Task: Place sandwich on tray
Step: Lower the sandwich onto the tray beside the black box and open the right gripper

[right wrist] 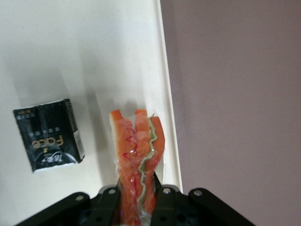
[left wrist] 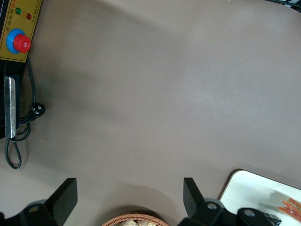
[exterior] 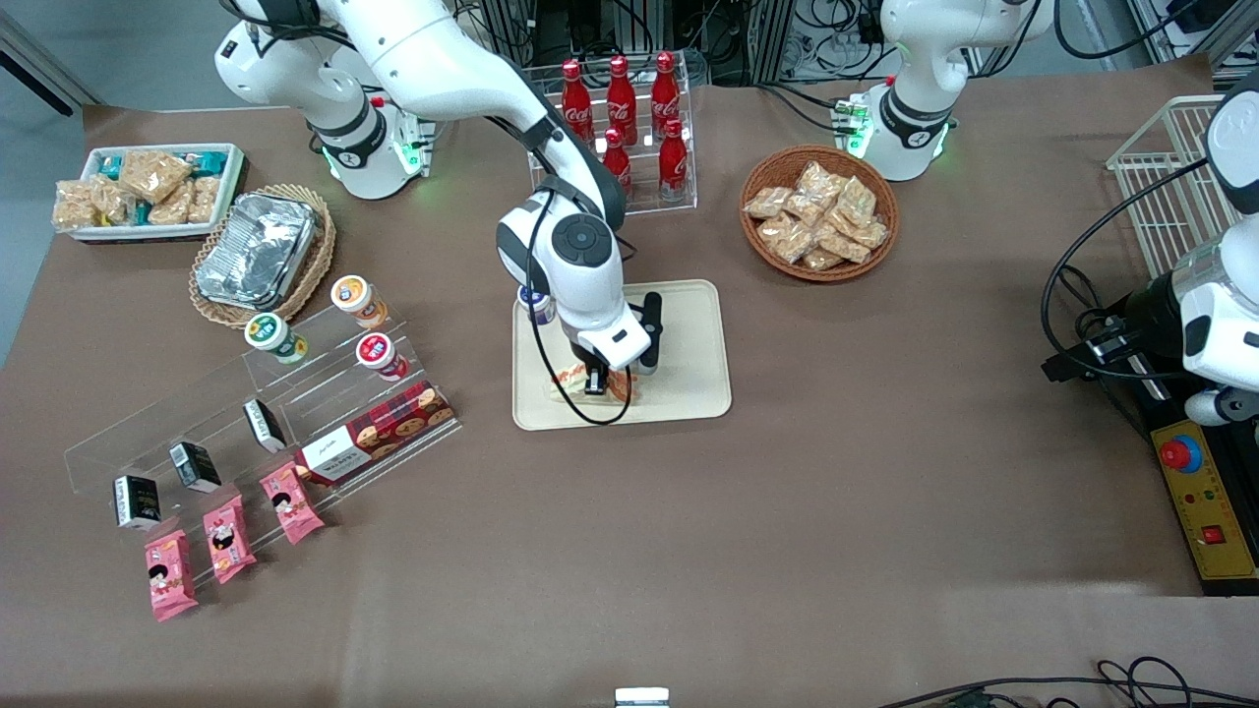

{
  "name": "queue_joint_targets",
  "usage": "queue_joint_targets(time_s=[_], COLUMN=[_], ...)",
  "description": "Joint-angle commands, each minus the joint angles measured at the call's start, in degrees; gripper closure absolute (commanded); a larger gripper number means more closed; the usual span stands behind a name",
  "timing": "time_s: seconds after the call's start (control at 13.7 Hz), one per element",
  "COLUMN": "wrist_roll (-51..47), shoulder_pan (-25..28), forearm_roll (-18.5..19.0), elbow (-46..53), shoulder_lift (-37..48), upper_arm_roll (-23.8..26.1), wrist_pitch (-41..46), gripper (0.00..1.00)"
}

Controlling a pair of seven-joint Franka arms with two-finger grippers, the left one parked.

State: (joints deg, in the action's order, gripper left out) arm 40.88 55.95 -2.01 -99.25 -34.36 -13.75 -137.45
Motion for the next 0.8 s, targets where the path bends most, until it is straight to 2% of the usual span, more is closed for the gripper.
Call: queue_joint_targets(time_s=[0.0,0.07,0.22,0.29,0.44,0.73], wrist_roll=[1.0,1.1,1.1,0.2,0.7,0.3], shoulder_pan=[1.2,1.2,1.2,1.4,1.4,1.6], forearm_roll=[-0.6,-0.5,-0.6,-0.9,-1.0,-1.2], elbow=[1.1,1.2,2.3,2.4,2.4,2.4], shoulder_lift=[-2.6,-3.2,-4.0,-4.1,-4.0,-2.1], upper_arm_roll=[-0.1,-0.1,-0.1,-0.1,-0.1,-0.1], wrist_pitch=[-3.4,-3.6,-4.0,-4.0,-4.0,-3.5], gripper=[0.98,0.96,0.84,0.61,0.00,0.00])
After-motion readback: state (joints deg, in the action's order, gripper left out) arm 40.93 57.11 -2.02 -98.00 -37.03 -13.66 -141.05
